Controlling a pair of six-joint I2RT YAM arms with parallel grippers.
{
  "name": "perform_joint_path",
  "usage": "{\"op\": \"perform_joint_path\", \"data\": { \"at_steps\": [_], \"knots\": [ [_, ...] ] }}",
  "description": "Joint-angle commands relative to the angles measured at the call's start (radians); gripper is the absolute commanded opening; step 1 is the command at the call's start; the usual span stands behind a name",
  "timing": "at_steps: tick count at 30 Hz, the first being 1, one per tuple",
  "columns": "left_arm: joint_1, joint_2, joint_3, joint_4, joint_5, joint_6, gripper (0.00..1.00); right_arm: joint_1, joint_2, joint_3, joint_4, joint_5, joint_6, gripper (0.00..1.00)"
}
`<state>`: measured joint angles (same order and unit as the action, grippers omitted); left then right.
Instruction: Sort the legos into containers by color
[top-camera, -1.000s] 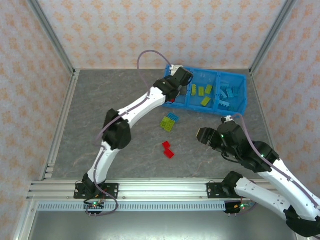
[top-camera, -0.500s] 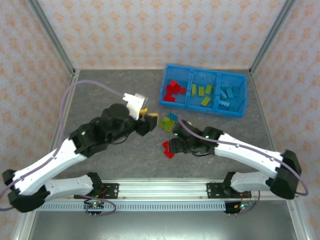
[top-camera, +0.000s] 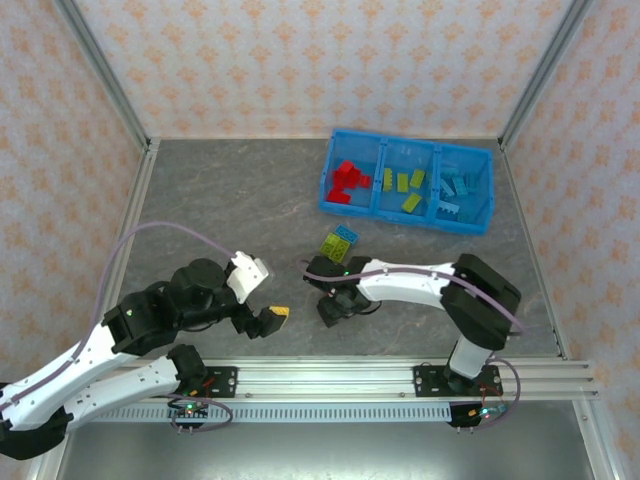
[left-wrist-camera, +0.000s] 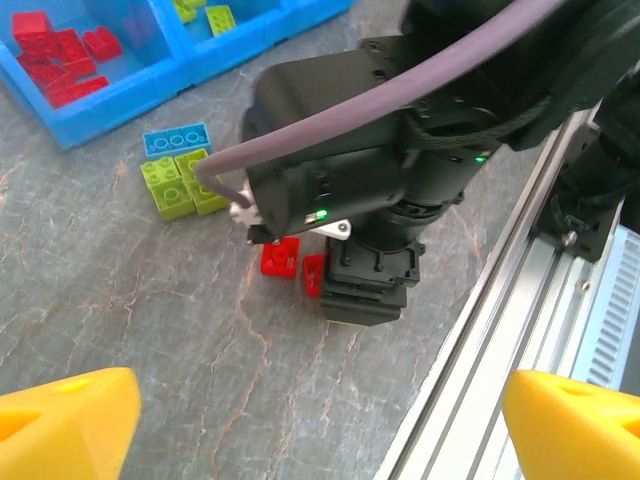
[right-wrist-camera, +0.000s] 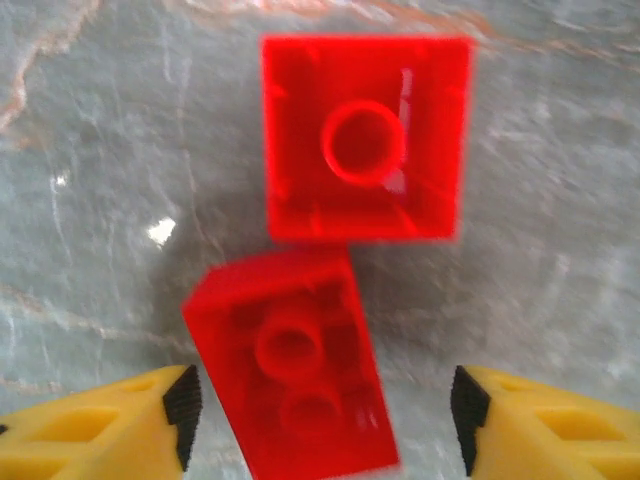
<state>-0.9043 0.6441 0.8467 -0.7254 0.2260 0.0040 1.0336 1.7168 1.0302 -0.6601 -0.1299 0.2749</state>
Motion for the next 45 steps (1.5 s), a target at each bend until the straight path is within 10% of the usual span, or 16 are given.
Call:
{"op": "perform_joint_path", "data": {
  "at_steps": [1, 15, 22, 28, 36, 45],
  "knots": [
    [-0.003, 0.007, -0.012, -0.011, 0.005, 0.079, 0.97, 0.003, 0.042, 0.042, 0.033, -0.013, -0.035, 0.59],
    [-0.002, 0.011, -0.027, -0.027, 0.086, 0.128, 1.0, -0.006, -0.265, -0.064, 0.068, 0.102, 0.085, 0.17],
    [-0.002, -0.016, -0.037, -0.019, -0.107, 0.093, 1.0, -0.157, -0.52, -0.074, 0.185, 0.279, 0.115, 0.21],
    [0.0, -0.044, -0.047, 0.011, -0.411, -0.002, 1.0, -0.371, -0.271, 0.226, 0.186, 0.308, -0.02, 0.21],
    [0.001, -0.047, -0.028, -0.029, -0.509, -0.029, 1.0, -0.514, 0.235, 0.756, 0.034, 0.245, -0.069, 0.23],
    [0.007, -0.062, -0.039, -0.037, -0.512, -0.041, 1.0, -0.526, 0.387, 1.075, -0.175, 0.186, -0.061, 0.56]
  ]
}}
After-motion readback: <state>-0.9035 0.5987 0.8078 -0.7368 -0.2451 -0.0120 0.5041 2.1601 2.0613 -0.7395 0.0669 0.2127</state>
